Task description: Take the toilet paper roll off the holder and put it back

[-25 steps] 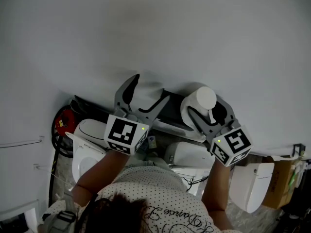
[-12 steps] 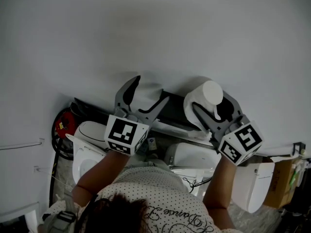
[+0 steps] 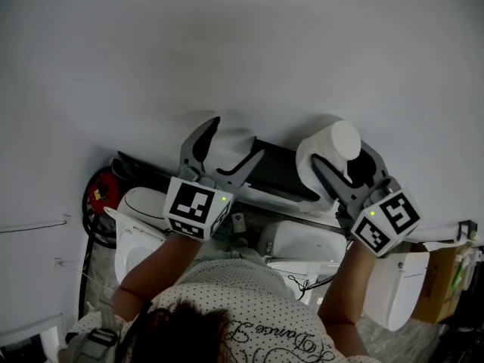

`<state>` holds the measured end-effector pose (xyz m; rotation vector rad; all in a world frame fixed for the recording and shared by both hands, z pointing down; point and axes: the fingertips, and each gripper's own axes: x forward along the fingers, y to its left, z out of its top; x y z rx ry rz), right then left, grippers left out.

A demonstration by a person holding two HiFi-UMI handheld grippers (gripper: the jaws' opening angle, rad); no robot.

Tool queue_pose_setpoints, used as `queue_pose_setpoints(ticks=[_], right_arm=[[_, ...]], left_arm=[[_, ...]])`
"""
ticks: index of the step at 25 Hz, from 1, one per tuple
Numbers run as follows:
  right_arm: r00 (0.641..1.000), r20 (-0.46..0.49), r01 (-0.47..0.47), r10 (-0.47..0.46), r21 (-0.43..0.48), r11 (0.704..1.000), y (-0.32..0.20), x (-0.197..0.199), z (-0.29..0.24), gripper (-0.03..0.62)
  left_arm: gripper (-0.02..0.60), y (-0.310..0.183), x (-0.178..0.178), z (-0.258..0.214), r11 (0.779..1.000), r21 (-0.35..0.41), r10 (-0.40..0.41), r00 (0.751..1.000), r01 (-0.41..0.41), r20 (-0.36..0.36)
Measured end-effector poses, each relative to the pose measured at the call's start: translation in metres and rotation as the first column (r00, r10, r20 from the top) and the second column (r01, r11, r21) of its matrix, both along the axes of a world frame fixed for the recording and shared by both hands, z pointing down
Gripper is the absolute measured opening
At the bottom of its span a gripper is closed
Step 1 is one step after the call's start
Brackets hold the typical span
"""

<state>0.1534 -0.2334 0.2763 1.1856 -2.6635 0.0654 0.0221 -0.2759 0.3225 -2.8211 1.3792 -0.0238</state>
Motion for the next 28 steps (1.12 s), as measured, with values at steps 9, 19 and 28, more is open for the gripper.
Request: queue_pose_setpoints(ticks=[9,19,28], right_arm=[[0.998,-0.063,0.022,-0.024,-0.019,1.0,-0.008,-0.012,0.018,0.281],[0.996,-0.086,0.034,-0.039,-0.061,0.998,-0.009,-0.023,0.041,0.281],[0.993,-0.117,0.011,-0.02,-0.081,0.997,-0.012,-0.022,0.058,0.282]], left_arm=[[0.402,-0.003,-0.005,0.002,1.0,-0.005,-0.014,1.0,0.014,0.009],[0.4,-0.001,-0.011,0.009,1.0,-0.019,-0.024,1.0,0.025,0.01],[0.4,-0.002,-0.01,0.009,0.999,-0.022,-0.028,1.0,0.028,0.011]])
